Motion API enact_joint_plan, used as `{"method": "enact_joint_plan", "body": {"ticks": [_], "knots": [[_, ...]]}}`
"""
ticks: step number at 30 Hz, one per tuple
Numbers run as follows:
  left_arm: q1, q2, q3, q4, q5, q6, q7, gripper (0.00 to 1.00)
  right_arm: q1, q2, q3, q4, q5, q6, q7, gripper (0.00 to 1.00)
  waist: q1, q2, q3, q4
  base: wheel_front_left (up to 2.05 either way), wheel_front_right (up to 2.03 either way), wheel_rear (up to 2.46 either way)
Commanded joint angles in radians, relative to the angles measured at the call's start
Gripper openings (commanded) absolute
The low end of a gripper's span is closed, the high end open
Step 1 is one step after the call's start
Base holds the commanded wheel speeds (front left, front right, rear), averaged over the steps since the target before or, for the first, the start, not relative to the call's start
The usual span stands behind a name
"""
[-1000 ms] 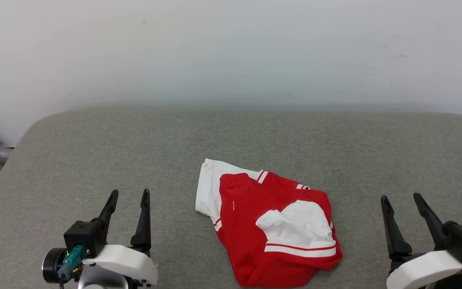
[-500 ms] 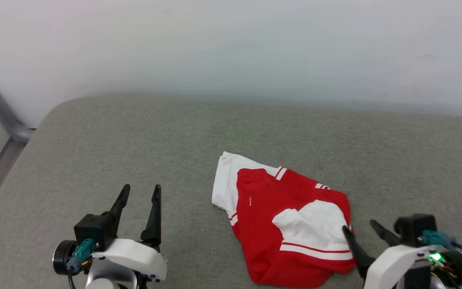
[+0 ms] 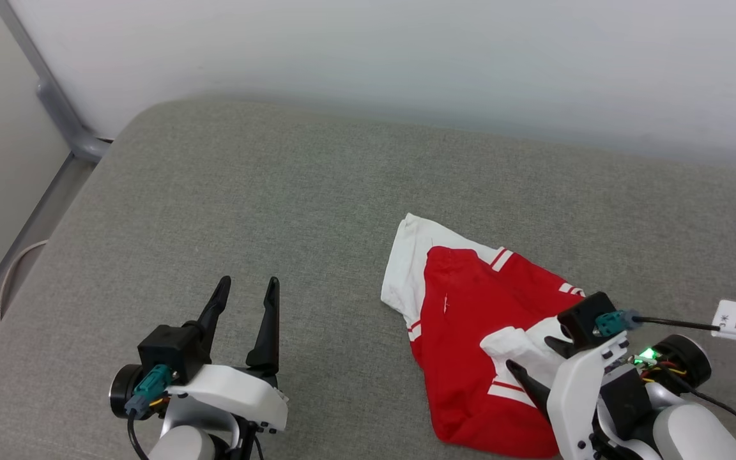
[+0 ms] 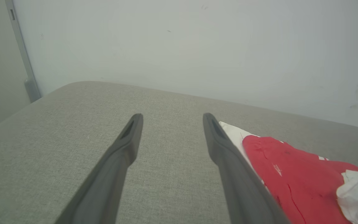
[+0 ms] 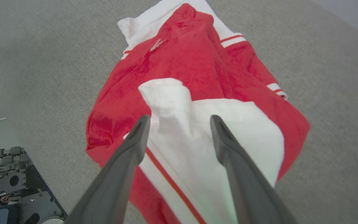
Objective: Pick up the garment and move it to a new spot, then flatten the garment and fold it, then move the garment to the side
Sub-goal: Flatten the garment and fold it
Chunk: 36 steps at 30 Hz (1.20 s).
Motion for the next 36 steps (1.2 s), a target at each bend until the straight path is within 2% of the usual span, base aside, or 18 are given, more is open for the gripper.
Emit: {"method": "enact_joint_plan", "body": {"ticks": [1, 4, 5, 9, 12, 19, 23, 30, 35, 36], "knots": [[-0.013, -0.001, -0.001, 0.002, 0.002, -0.006, -0.004, 1.0, -0.014, -0.004, 0.008, 0.006, 0.005, -0.001, 0.005, 1.0, -0.0001, 0.0, 0.009, 0.009, 0.0, 0.0, 0.0], [-0.02, -0.01, 0.002, 0.012, 0.004, -0.011, -0.006, 1.0, -0.032, -0.017, 0.039, 0.036, 0.027, -0.001, 0.022, 1.0, -0.0001, 0.0, 0.017, 0.011, 0.0, 0.0, 0.0], [-0.021, -0.013, 0.011, 0.02, 0.007, -0.014, -0.009, 1.0, -0.047, -0.019, 0.055, 0.047, 0.04, -0.001, 0.012, 0.0, -0.0001, 0.0, 0.02, 0.005, 0.0, 0.0, 0.0], [-0.016, -0.011, 0.025, 0.023, 0.01, -0.014, -0.01, 1.0, -0.062, -0.023, 0.044, 0.034, 0.041, -0.001, -0.024, 0.0, -0.0001, 0.0, 0.014, -0.02, 0.0, 0.0, 0.0], [-0.013, -0.009, 0.03, 0.022, 0.012, -0.014, -0.01, 1.0, -0.074, -0.021, -0.003, 0.004, 0.027, -0.001, -0.072, 0.0, -0.0001, 0.0, 0.009, -0.046, 0.0, 0.0, 0.0], [-0.01, -0.009, 0.033, 0.019, 0.014, -0.018, -0.011, 1.0, -0.039, 0.007, -0.232, -0.063, -0.044, -0.001, -0.235, 0.0, -0.0001, 0.0, 0.003, -0.106, 0.0, 0.0, 0.0], [-0.012, -0.012, 0.033, 0.018, 0.012, -0.017, -0.011, 1.0, 0.037, 0.056, -0.402, -0.051, -0.057, -0.001, -0.282, 0.0, -0.0001, 0.0, 0.004, -0.127, 0.0, 0.0, 0.0], [-0.007, -0.006, 0.032, 0.019, 0.003, -0.018, -0.007, 1.0, 0.172, 0.173, -0.691, 0.087, -0.051, -0.001, -0.334, 0.0, -0.0001, 0.0, 0.01, -0.153, 0.0, 0.0, 0.0], [-0.011, 0.003, 0.033, 0.016, 0.002, -0.013, 0.001, 1.0, 0.169, 0.21, -0.752, 0.205, -0.043, -0.001, -0.364, 0.0, -0.0001, 0.0, 0.018, -0.166, 0.0, 0.0, 0.0], [-0.012, 0.005, 0.034, 0.015, 0.001, -0.012, 0.002, 1.0, 0.161, 0.213, -0.757, 0.219, -0.044, -0.001, -0.375, 0.16, -0.0001, 0.0, 0.02, -0.168, 0.0, 0.0, 0.0]]}}
